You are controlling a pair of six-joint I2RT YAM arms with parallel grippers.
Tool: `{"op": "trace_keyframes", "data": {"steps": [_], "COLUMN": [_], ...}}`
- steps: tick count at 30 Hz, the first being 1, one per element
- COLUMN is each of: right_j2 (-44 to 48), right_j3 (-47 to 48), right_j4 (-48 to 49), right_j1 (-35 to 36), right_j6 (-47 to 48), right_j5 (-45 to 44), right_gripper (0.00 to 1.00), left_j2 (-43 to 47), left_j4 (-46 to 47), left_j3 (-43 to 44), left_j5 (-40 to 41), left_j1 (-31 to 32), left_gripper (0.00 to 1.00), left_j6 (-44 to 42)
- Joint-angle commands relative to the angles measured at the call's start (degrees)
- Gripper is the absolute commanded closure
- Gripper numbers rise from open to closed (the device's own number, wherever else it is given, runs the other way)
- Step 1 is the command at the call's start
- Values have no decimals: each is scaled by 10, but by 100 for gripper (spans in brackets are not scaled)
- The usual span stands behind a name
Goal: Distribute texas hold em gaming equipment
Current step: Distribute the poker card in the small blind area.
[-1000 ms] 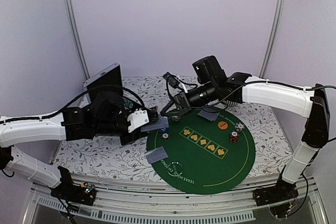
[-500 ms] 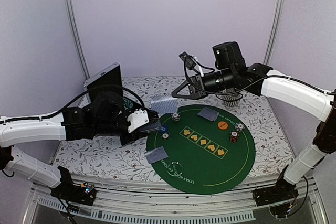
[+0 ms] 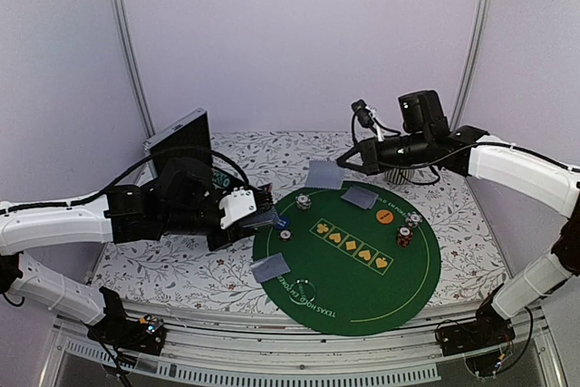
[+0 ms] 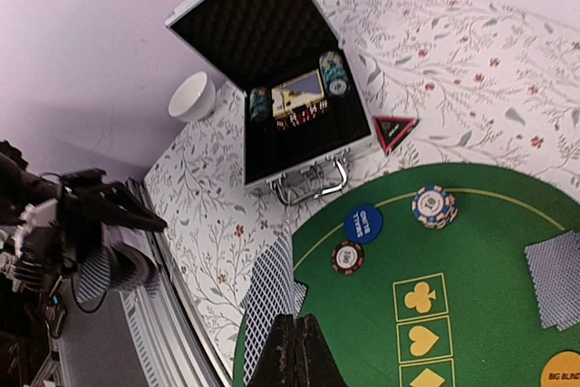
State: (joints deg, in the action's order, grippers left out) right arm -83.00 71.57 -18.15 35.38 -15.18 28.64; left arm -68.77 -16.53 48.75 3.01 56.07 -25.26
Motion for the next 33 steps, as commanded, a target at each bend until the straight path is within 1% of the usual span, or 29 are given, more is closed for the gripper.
{"op": "trace_keyframes", "data": {"steps": [1,4,8,12,15,22,28,33], "right_j2": [-61,-121,-218,-311,-361,-432,-454,-479], "right_j3": [-61,-63,-36,17,46,95,111,130], "right_j4": [86,140,196,212,218,198,165,152], "right_j1": [19,54,89,112,119,121,124,127], "right_j6": [21,24,19,16,14,33,78,91], "right_j5": [79,129,205,226,239,261,286,294], "right_gripper": [98,98,98,98,98,98,98,98], "left_j2": [13,11,11,13,14,15,13,11], "left_j4": [18,19,19,19,19,19,19,19], "left_j3": [0,0,0,0,-1,-2,-3,-2], "left_j5": [-5,-4,-2,-2,-3,-4,-7,-6], "left_j1": [-4,-5,-6,-7,-7,-7,-8,-8], "left_gripper": [58,58,58,58,58,58,58,58], "left_j6": [-1,-1,-1,-2,-1,-1,-2,-2]}}
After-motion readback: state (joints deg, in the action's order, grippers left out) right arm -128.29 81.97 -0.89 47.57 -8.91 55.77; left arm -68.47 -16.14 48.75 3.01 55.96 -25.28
